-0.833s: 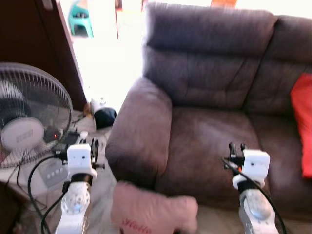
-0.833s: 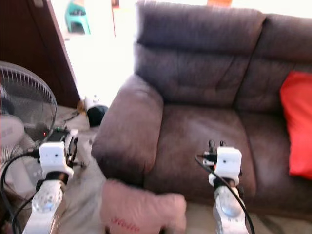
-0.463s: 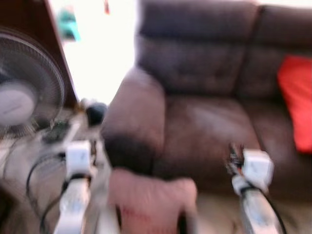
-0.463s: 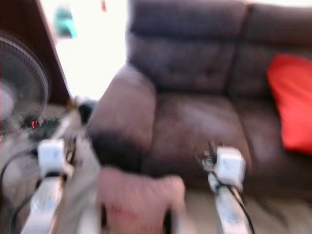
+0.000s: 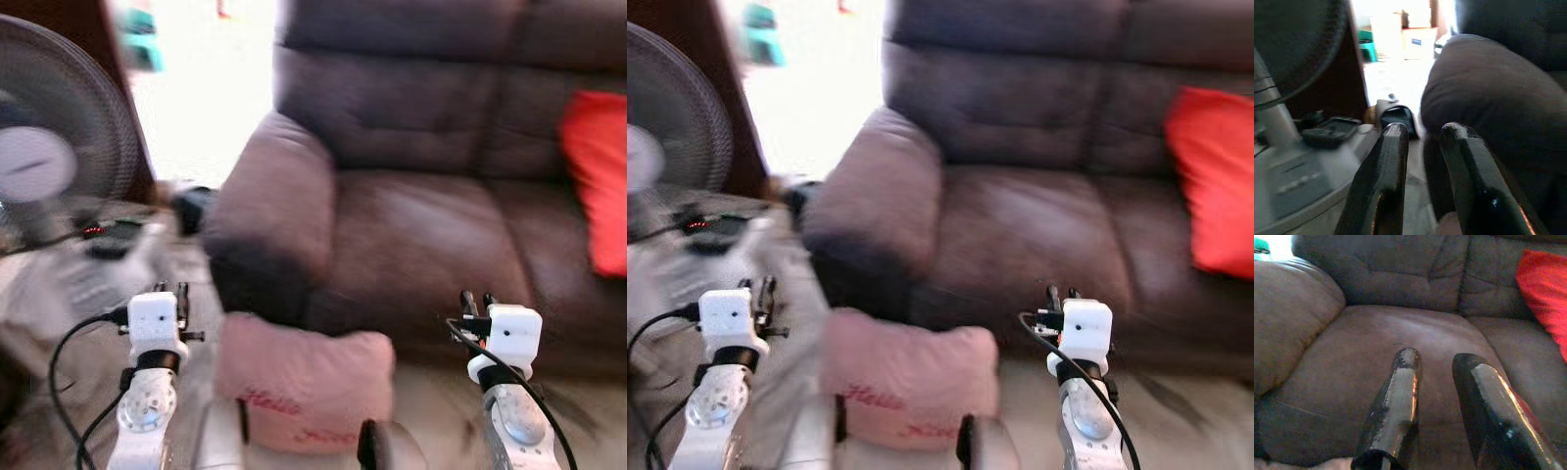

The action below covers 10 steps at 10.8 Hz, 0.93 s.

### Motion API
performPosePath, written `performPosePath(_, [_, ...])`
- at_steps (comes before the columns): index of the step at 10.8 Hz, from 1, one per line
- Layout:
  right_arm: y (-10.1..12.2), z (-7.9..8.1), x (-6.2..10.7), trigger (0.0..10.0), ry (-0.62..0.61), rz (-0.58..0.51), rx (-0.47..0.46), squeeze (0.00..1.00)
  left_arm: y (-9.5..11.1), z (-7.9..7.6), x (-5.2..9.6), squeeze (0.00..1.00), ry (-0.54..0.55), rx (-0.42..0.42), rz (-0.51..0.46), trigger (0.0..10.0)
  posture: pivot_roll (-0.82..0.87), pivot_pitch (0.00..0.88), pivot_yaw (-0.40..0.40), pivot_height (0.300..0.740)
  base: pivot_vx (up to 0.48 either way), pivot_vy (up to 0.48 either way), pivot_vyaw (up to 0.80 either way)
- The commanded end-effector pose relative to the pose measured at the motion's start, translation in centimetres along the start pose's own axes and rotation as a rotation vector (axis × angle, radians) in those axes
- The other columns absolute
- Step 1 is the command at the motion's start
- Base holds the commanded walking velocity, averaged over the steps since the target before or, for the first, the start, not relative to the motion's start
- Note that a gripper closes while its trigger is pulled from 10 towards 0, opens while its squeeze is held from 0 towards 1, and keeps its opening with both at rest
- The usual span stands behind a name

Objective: Move the pillow to the sofa from floor

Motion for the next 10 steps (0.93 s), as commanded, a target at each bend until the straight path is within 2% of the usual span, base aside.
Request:
performPosePath(1, [0.44, 0.00, -0.19, 10.0, 0.002, -0.014, -0.004, 0.00, 0.16, -0.43, -0.30, 0.00, -0.019, 0.010, 0.001, 10.0, 0.03, 0.012, -0.069, 0.597, 0.000, 0.000, 0.00])
performPosePath(6, [0.35, 0.22, -0.28, 10.0, 0.016, -0.007, 0.009, 0.00, 0.37, -0.52, -0.44, 0.00, -0.017, 0.013, -0.008, 10.0, 0.03, 0.000, -0.065, 0.597, 0.000, 0.000, 0.00])
performPosePath(10, [0.56, 0.12, -0.39, 10.0, 0.017, -0.010, 0.006, 0.00, 0.31, -0.69, -0.48, 0.00, -0.019, 0.016, -0.007, 10.0, 0.02, 0.010, -0.070, 0.536, 0.000, 0.000, 0.00])
Point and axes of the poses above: a point about 5 cm out from each wrist's last joint towards the gripper, its own x axis pointing back from the gripper into the wrist, its own y axis along the axis of the wrist's last joint, z = x × y, the point moved 6 cm from there along -x, pointing out of the wrist towards the gripper, and after that the axes turned 1 degree about x, right-handed, at the moved point
